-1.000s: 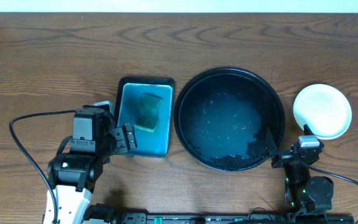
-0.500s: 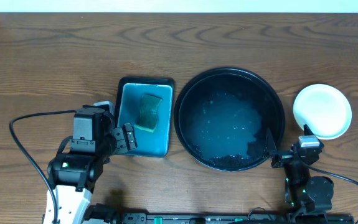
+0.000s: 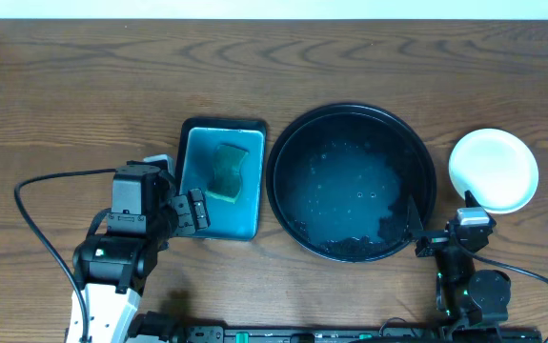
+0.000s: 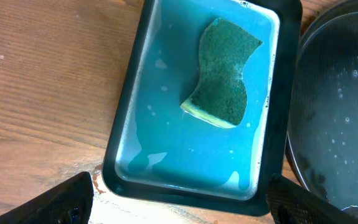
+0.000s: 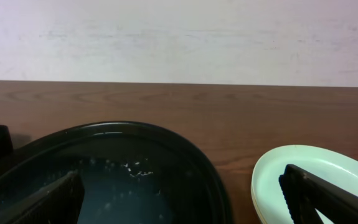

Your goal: Clean dirty plates on tray and stack at the side

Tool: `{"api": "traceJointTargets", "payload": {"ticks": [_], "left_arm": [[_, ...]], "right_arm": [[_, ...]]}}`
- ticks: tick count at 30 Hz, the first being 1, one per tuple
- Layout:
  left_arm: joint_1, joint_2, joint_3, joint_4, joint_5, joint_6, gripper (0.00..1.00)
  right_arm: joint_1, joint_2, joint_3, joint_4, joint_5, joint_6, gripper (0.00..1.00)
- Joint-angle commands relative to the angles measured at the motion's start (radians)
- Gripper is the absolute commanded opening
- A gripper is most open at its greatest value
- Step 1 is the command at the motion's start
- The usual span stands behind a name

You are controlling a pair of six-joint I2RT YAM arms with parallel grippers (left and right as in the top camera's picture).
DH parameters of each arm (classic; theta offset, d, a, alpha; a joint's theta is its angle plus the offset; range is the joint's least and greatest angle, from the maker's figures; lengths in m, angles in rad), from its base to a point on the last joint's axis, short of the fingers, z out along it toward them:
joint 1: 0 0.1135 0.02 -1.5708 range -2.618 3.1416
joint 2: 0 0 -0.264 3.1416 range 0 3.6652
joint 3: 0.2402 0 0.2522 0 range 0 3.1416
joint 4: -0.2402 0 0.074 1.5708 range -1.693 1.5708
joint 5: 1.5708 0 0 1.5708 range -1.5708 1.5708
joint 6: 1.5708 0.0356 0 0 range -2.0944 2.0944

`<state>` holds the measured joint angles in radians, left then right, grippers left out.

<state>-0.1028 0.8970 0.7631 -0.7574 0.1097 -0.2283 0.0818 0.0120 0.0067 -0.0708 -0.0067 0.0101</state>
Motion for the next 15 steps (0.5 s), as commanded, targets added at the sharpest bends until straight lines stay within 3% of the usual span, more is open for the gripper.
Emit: {"api": "traceJointTargets", "payload": {"ticks": [1, 7, 15], "left_arm": [[0.001, -0.012, -0.006, -0.003, 0.003, 0.010, 0.89], [0.001, -0.135, -0.048, -0.021, -0.051, 0.019, 0.89], [0.024, -0.454, -0.317, 0.204, -0.076, 0.026, 0.89]], "right_arm": [[0.011, -0.007, -0.001, -0.005, 0.002, -0.015, 0.99], [0.011, -0.007, -0.001, -0.005, 0.002, -0.015, 0.99], [0.011, -0.007, -0.001, -0.005, 0.002, -0.015, 0.99]]}}
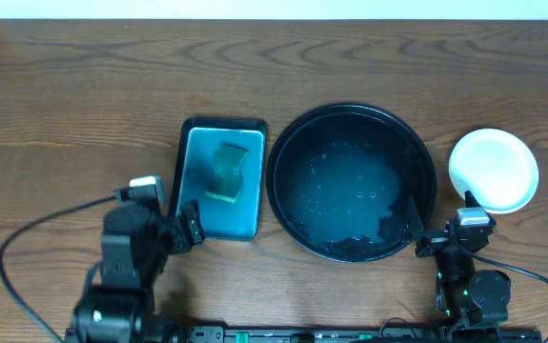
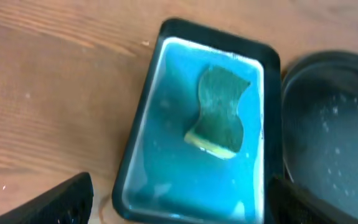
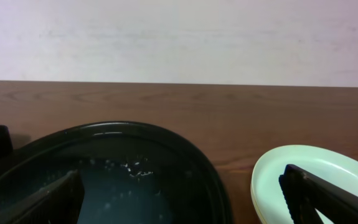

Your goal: Clean dirty plates on tray and stack at the side

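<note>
A round black tray (image 1: 350,109) holds soapy water and dark specks, and no plate shows in it. Pale plates (image 1: 493,170) sit stacked on the table to its right, also in the right wrist view (image 3: 303,160). A green sponge (image 1: 228,170) lies in a wet blue rectangular tray (image 1: 185,181) left of the round tray; the left wrist view blurs the sponge (image 2: 221,112). My left gripper (image 1: 169,207) stands open at the blue tray's near left corner, holding nothing. My right gripper (image 1: 442,213) is open and empty, low between the round tray's near right rim and the plates.
The brown wooden table (image 1: 83,95) stretches left and behind the trays, ending at a pale wall (image 3: 179,37). Black cables (image 1: 35,229) trail from both arms along the front edge.
My left arm has drawn back toward the table's front edge, so the blue tray and sponge look smaller and farther in its wrist view. The right arm, plates and trays are unchanged.
</note>
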Tool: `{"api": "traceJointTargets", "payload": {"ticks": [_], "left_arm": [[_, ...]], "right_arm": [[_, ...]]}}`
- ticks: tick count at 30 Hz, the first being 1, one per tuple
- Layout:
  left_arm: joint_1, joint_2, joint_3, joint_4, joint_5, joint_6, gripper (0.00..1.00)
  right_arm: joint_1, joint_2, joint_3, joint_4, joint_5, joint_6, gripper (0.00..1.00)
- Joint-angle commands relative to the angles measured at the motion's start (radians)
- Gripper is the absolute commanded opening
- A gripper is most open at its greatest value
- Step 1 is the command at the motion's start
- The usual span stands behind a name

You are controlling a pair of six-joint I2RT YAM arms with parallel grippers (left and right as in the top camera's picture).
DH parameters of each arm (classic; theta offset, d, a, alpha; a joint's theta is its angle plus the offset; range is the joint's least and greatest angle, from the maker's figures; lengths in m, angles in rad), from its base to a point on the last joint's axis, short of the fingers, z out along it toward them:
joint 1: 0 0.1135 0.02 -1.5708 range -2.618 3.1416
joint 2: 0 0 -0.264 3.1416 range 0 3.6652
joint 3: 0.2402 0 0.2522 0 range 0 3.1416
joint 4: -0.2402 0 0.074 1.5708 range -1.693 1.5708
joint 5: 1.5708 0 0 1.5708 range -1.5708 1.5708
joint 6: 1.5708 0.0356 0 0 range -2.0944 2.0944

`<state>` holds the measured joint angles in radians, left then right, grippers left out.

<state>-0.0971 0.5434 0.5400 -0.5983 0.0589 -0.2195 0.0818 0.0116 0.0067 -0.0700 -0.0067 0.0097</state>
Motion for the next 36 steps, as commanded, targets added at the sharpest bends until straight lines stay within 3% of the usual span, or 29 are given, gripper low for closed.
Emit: {"api": "traceJointTargets", "payload": {"ticks": [1, 8, 14, 19, 21, 25, 30, 36], "left_arm": [[0.025, -0.140, -0.129, 0.070, -0.025, 0.018, 0.89], [0.060, -0.403, -0.369, 0.300, -0.024, 0.026, 0.89], [0.060, -0.528, -0.505, 0.523, -0.021, 0.074, 0.89], [0.060, -0.542, -0.536, 0.687, -0.011, 0.211, 0.89], [0.060, -0.542, -0.536, 0.733, 0.011, 0.323, 0.89], [0.060, -0.542, -0.536, 0.703, 0.013, 0.366, 0.89], [0.060, -0.542, -0.536, 0.533, 0.031, 0.357, 0.89], [0.060, -0.542, -0.536, 0.532, 0.029, 0.364, 0.89]], "right_arm": [[0.011, -0.007, -0.001, -0.005, 0.002, -0.015, 0.99], [0.011, -0.007, -0.001, -0.005, 0.002, -0.015, 0.99], [0.011, -0.007, -0.001, -0.005, 0.002, -0.015, 0.99], [0.011, -0.007, -0.001, -0.005, 0.002, -0.015, 0.99], [0.011, -0.006, -0.001, -0.005, 0.002, -0.015, 0.99], [0.011, -0.006, -0.001, -0.005, 0.002, -0.015, 0.99], [0.011, -0.006, -0.001, -0.005, 0.002, -0.015, 0.99], [0.011, -0.005, -0.001, -0.005, 0.002, -0.015, 0.99]]}}
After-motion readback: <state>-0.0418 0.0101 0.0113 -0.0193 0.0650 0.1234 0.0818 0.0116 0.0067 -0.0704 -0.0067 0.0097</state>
